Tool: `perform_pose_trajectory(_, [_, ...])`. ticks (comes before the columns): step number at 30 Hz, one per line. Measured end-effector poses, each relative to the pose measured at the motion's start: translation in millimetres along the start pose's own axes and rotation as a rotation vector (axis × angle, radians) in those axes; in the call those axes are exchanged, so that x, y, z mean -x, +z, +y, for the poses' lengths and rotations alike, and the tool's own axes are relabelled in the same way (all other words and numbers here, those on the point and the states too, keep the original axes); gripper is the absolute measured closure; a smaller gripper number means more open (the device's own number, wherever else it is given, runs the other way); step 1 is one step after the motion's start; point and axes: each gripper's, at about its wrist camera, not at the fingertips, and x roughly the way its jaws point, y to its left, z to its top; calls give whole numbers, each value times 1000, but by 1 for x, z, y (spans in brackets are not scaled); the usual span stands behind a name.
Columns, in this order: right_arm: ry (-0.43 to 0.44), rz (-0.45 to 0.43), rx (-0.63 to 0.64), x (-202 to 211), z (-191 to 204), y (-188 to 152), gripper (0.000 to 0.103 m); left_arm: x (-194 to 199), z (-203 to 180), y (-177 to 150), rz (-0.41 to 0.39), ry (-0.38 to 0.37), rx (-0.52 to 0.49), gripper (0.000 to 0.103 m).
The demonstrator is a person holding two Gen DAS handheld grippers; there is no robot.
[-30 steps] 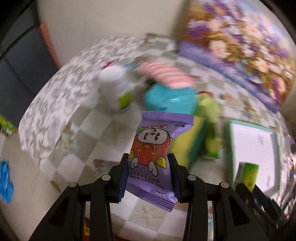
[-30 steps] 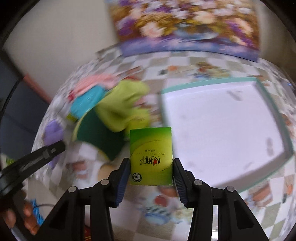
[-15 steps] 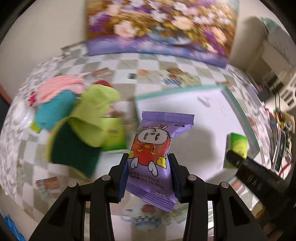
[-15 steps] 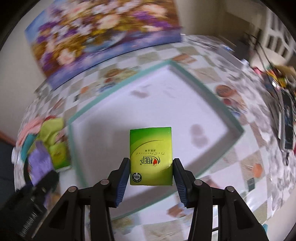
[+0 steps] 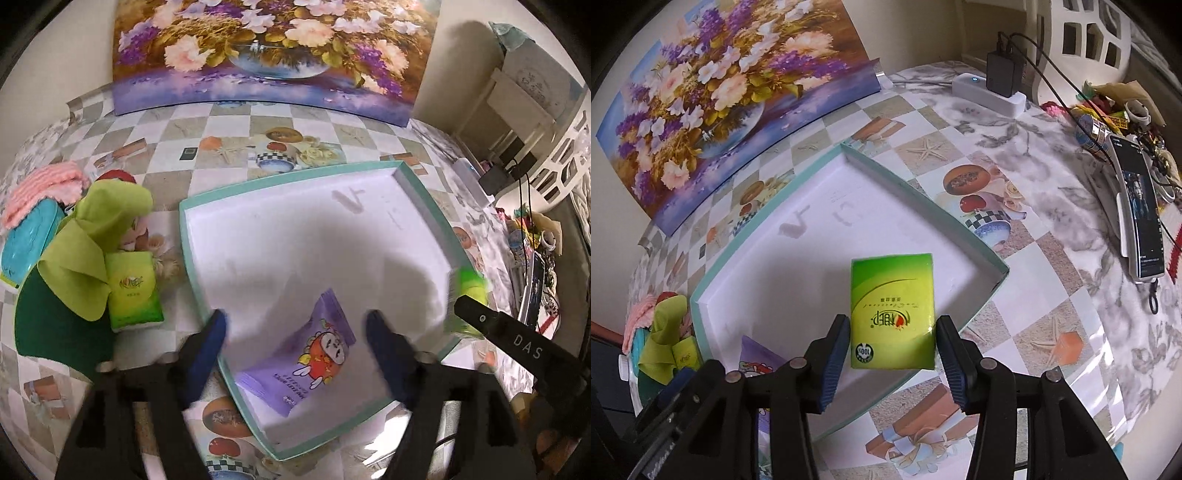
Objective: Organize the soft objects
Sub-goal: 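Open the left gripper to drop the purple bag while the right gripper releases the tissue pack in the tray, then grasp the round beige puff with the right gripper while the left tool returns to the pile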
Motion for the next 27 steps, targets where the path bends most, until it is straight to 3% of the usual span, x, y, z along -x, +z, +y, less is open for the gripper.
perform_pose_trajectory(1, [-3,0,10,0,2,0,37,1,2,0,-1,2,6,18])
perform_pose_trajectory(12, [-98,28,140,-4,27,-16,1,9,45,-9,29,55,121,17])
perform_pose_trajectory(23, [-87,26,262,2,59,-36,0,30,66,-13,1,128,151,17])
perform_pose_trajectory(27, [-73,30,285,3,70,-42,0,46,77,-16,-1,206,128,16])
